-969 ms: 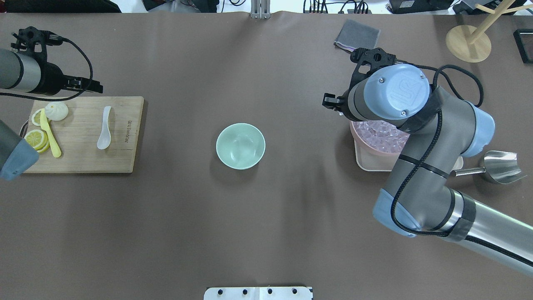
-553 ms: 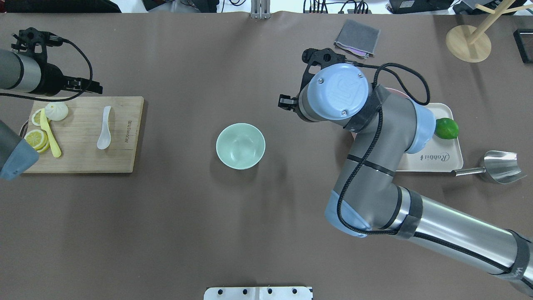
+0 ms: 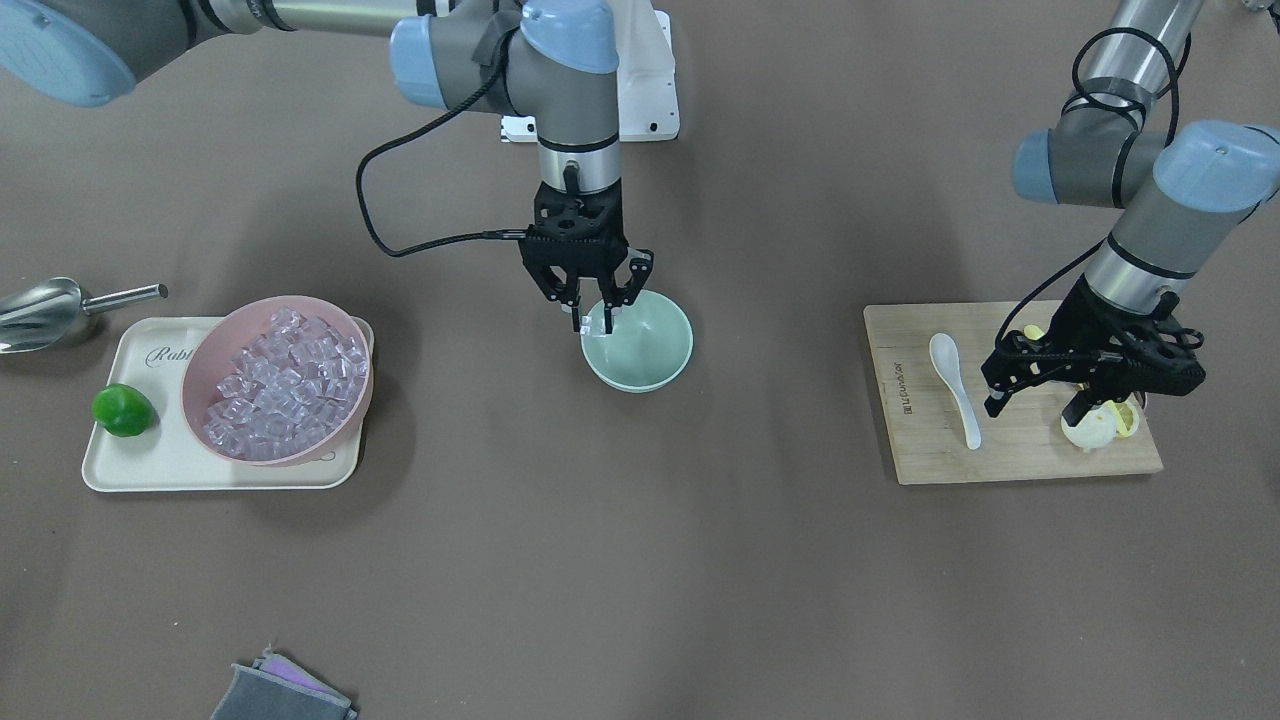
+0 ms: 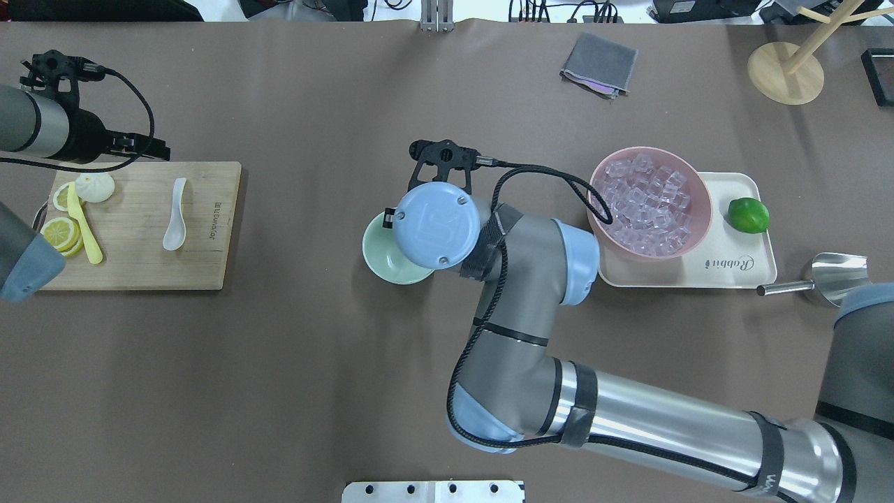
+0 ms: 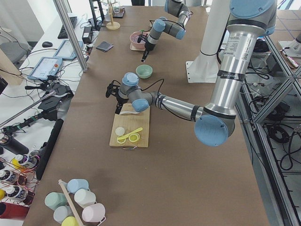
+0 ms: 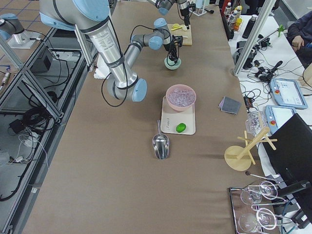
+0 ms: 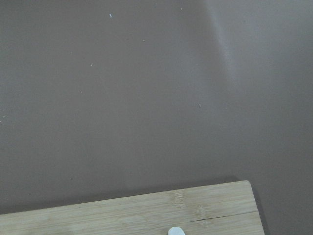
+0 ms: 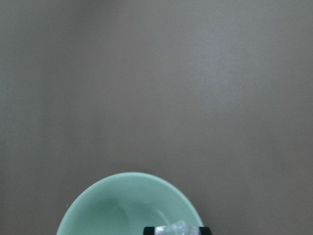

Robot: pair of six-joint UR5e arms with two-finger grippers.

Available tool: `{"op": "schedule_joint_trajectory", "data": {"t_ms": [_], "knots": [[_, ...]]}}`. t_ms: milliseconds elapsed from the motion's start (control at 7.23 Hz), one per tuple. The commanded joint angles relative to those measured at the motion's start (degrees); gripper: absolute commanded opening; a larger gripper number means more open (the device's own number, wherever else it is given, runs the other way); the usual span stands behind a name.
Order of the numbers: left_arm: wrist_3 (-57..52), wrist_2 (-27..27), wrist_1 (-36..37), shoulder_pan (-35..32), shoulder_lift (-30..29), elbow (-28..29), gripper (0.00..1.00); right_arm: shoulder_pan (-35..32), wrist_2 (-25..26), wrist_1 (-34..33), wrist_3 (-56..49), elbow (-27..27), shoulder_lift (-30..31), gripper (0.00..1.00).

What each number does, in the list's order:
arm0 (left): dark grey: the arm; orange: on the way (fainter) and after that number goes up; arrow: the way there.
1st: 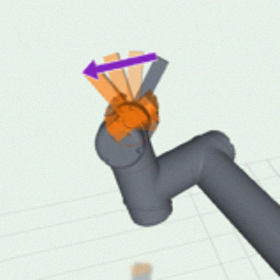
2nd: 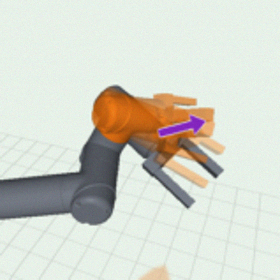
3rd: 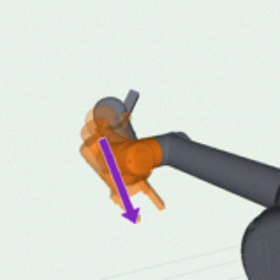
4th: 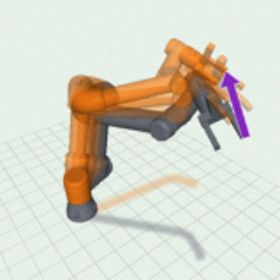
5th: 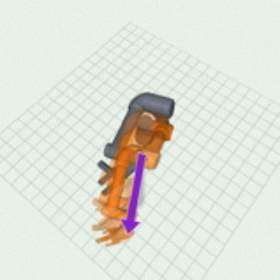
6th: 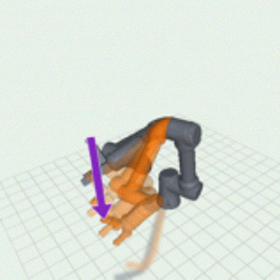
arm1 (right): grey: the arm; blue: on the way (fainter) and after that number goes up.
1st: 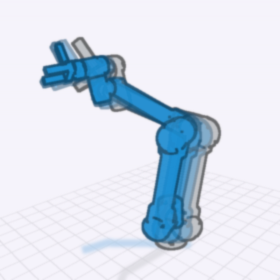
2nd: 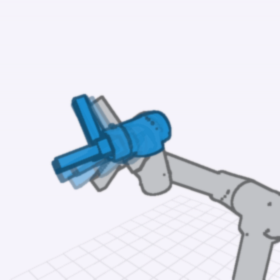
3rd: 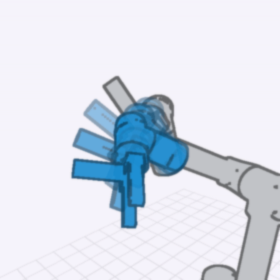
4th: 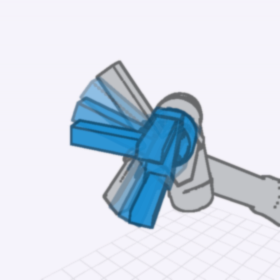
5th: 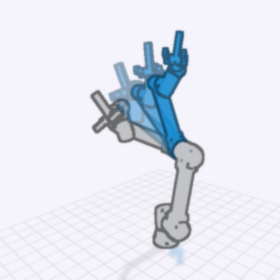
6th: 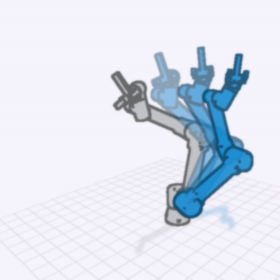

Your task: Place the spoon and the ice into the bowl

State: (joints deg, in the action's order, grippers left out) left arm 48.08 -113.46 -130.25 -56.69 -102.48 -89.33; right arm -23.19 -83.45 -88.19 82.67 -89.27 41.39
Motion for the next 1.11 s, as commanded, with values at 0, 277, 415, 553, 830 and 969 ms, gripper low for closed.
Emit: {"op": "schedule_joint_trajectory", "data": {"t_ms": [0, 277, 415, 553, 830, 969], "knots": [[0.00, -0.01, 0.00, 0.00, 0.00, 0.56, 0.97, 3.75, 2.58, 0.21, 0.39, 4.10, -2.11, 0.00], [0.00, -0.01, 0.00, 0.00, 0.00, 1.08, 0.97, 4.47, 2.76, 0.30, 0.13, 4.81, -2.28, 0.14], [0.00, -0.01, 0.00, 0.09, 0.00, 1.43, 0.97, 4.38, 2.85, 0.39, 0.39, 4.72, -2.37, 0.62], [0.00, -0.01, 0.00, 0.00, -0.08, 1.87, 0.97, 4.12, 4.59, 0.48, 0.48, 4.63, -2.45, 0.99], [0.26, 0.17, 0.00, 0.09, -0.17, 2.66, 0.98, 0.97, 4.97, 0.48, 0.30, 3.67, -2.63, 1.00], [4.27, 0.43, 0.09, 0.52, -0.17, 3.01, 0.98, -2.79, 2.00, 0.04, -0.57, 2.71, -2.63, 1.00]]}}
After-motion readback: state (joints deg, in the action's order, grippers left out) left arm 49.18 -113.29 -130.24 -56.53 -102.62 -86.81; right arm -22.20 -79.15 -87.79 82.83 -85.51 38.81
